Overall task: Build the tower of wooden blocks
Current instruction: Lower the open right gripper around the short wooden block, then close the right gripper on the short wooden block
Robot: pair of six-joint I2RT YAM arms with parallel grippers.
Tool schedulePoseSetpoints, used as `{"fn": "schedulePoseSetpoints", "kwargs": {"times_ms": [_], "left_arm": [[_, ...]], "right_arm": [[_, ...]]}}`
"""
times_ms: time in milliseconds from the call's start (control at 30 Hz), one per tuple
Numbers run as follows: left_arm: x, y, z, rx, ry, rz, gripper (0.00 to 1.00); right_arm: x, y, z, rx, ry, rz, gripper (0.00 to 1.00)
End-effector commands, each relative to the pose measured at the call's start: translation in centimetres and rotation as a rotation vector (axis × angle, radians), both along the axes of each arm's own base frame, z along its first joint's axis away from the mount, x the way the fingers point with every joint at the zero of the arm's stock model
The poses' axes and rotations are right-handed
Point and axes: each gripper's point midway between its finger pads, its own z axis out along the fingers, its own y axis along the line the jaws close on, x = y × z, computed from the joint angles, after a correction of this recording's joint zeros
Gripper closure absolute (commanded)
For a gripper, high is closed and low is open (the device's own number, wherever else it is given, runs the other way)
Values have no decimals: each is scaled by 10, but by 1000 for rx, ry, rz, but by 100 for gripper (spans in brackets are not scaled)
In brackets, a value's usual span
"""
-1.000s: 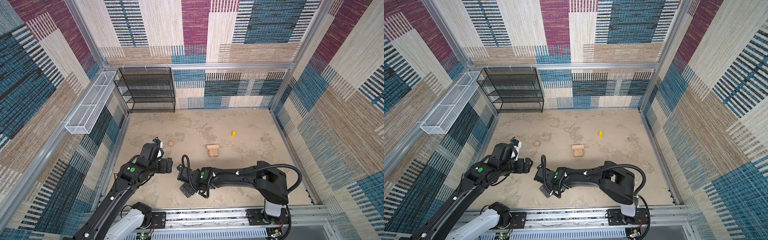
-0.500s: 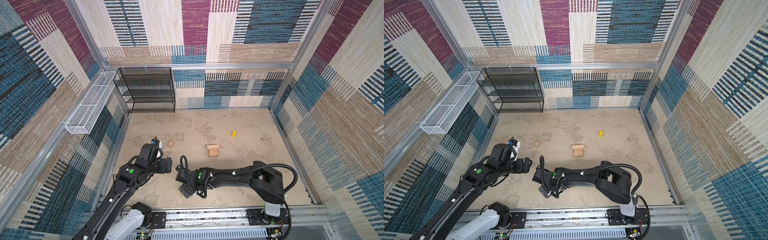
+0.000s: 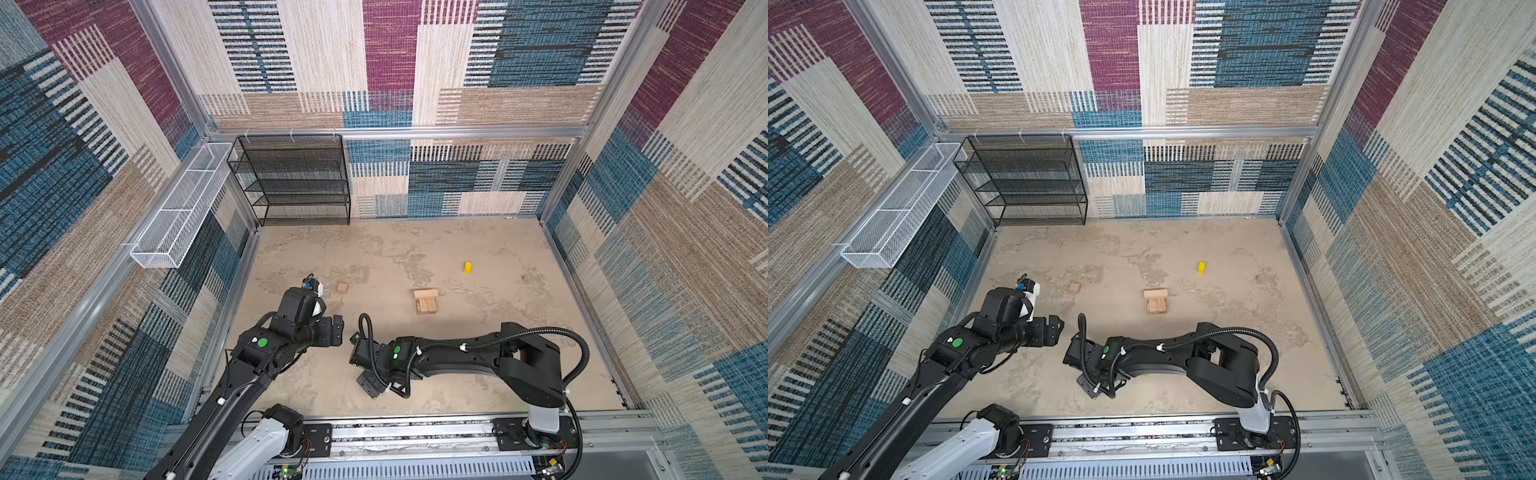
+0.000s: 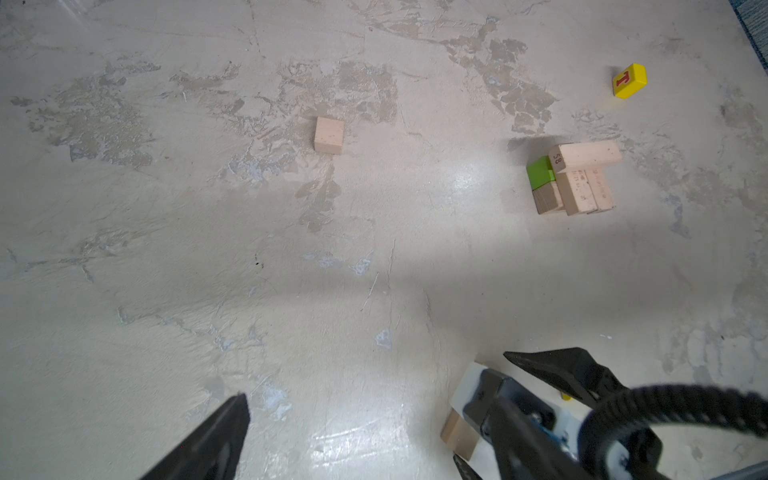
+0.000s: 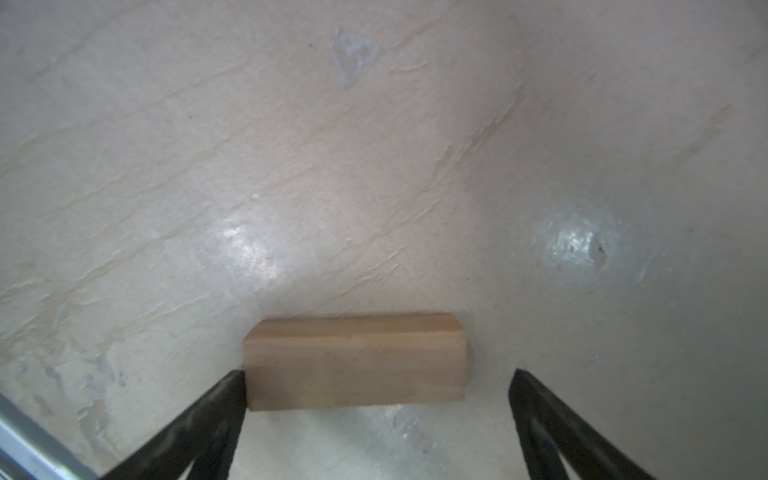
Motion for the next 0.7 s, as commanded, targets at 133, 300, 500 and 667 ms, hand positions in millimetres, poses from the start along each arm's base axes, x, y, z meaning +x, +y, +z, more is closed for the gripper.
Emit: {"fn": "schedulePoseSetpoints", "kwargs": {"times_ms": [133, 300, 500, 667], "left_arm": [[-2, 3, 0, 2, 10, 19, 5], [-2, 2, 0, 1, 10, 17, 5], [-2, 3, 0, 1, 11, 17, 5], [-2, 2, -1, 1, 14, 15, 5]], "right_arm": [[-3, 7, 0, 20, 16, 2, 1], [-4, 5, -2, 18, 23, 3, 3], [-5, 5, -3, 18, 29, 7, 7], [-6, 4, -4, 12, 28, 10, 6]]}}
